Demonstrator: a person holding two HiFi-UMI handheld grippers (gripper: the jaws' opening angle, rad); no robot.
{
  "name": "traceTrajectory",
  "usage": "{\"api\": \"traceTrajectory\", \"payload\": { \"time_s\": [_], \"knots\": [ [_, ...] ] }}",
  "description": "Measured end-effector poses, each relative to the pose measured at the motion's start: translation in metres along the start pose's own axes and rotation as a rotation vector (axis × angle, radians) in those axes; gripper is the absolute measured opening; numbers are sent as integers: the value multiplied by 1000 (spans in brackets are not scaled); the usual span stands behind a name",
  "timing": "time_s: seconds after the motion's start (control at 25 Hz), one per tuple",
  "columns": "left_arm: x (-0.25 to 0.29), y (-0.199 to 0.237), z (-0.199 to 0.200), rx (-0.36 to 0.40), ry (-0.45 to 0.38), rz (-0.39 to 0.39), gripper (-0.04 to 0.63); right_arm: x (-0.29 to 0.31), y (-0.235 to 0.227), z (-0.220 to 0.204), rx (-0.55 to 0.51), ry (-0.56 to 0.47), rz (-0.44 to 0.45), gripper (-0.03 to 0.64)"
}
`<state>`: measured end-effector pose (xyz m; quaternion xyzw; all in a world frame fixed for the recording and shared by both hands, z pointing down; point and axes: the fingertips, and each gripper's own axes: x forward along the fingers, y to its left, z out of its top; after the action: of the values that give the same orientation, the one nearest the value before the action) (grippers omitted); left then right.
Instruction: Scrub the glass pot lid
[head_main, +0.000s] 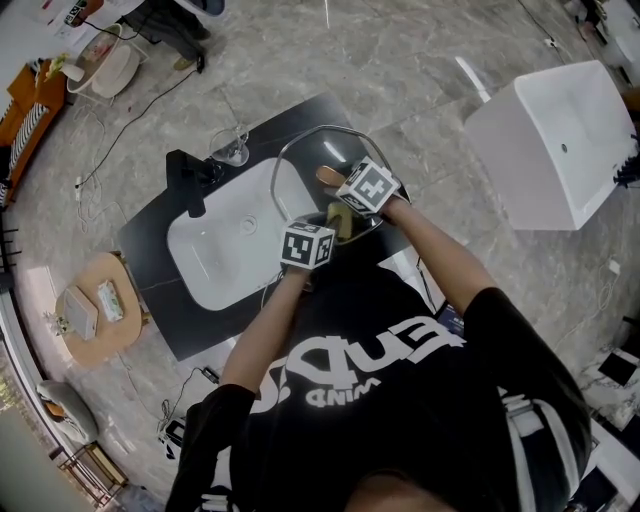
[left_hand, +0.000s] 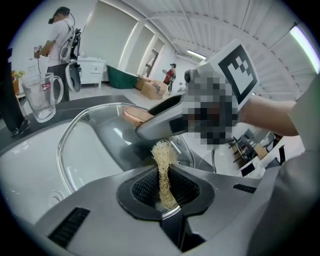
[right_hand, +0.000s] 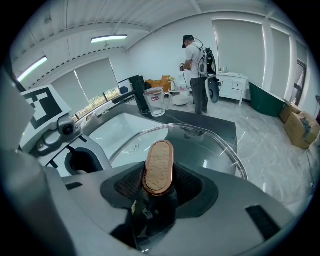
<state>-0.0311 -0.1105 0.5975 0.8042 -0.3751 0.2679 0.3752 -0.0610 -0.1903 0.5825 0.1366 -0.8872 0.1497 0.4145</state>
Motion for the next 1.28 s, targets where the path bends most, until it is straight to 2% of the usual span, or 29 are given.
{"api": "traceTrajectory", "payload": {
  "time_s": [0.2,0.44,0.8,1.28],
  "knots": [
    [-13,20,-2,-30,-8,46,49,0,1,0,4,-10,6,179],
    [-23,42,5,-31,-8,95,51,-1,-1,0,0,-15,6,179],
    [-24,86,42,-48,-5,177,50,-1,-1,-1,23,-50,-14,178],
    [-6,110,81,7,51,169,51,-1,-3,0,6,-86,-122,175]
  ]
}}
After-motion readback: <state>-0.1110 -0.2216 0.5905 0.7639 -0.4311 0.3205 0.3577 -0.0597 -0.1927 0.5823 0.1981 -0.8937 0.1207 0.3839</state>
